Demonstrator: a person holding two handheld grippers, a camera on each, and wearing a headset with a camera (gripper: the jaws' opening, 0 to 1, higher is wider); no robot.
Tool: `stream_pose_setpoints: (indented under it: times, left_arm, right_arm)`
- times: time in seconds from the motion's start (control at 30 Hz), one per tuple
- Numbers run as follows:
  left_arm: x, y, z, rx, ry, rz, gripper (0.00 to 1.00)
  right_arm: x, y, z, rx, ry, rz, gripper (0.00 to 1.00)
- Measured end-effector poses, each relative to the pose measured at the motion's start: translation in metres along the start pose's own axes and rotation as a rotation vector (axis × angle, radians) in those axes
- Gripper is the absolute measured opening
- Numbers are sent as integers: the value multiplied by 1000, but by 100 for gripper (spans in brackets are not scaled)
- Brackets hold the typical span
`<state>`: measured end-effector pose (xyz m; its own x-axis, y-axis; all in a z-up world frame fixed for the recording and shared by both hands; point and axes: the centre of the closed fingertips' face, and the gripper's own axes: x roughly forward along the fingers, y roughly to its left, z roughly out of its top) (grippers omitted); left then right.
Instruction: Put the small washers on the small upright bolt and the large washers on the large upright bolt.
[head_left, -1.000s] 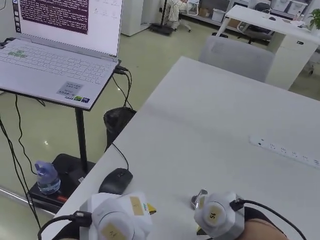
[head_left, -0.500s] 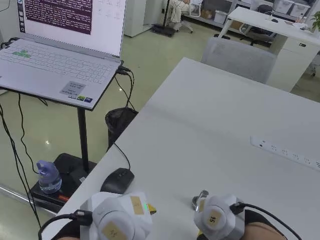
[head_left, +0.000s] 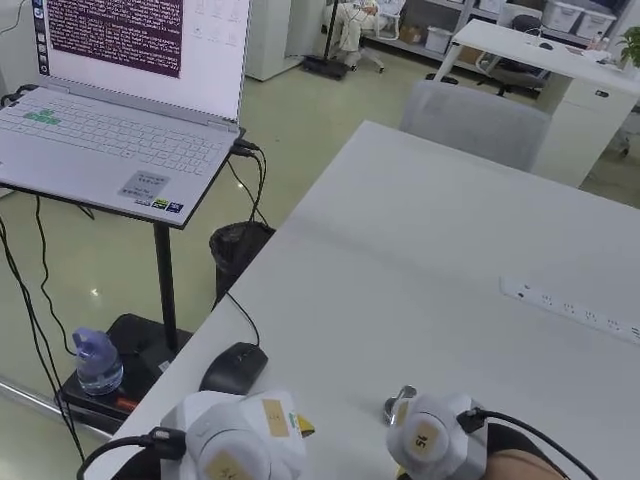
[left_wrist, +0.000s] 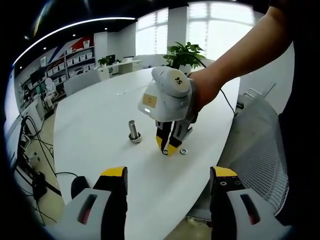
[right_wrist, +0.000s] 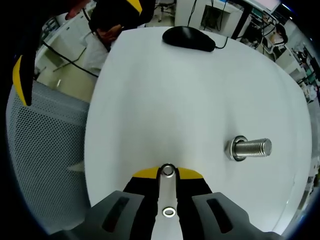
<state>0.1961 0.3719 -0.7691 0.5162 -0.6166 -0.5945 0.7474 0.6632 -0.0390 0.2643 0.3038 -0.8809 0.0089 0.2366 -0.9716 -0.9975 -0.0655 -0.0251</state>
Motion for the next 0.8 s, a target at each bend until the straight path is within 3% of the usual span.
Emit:
stream_pose_setpoints:
  times: [0.37,0.8]
  left_arm:
    - [4,-1,6,11,-2,-7,65]
    - [19,-2,13,36,0,-45,65]
  right_arm:
    - [-29,-9,-21,68,-12,-22,13]
    - [-86,-31,-85,149,21,-81,13]
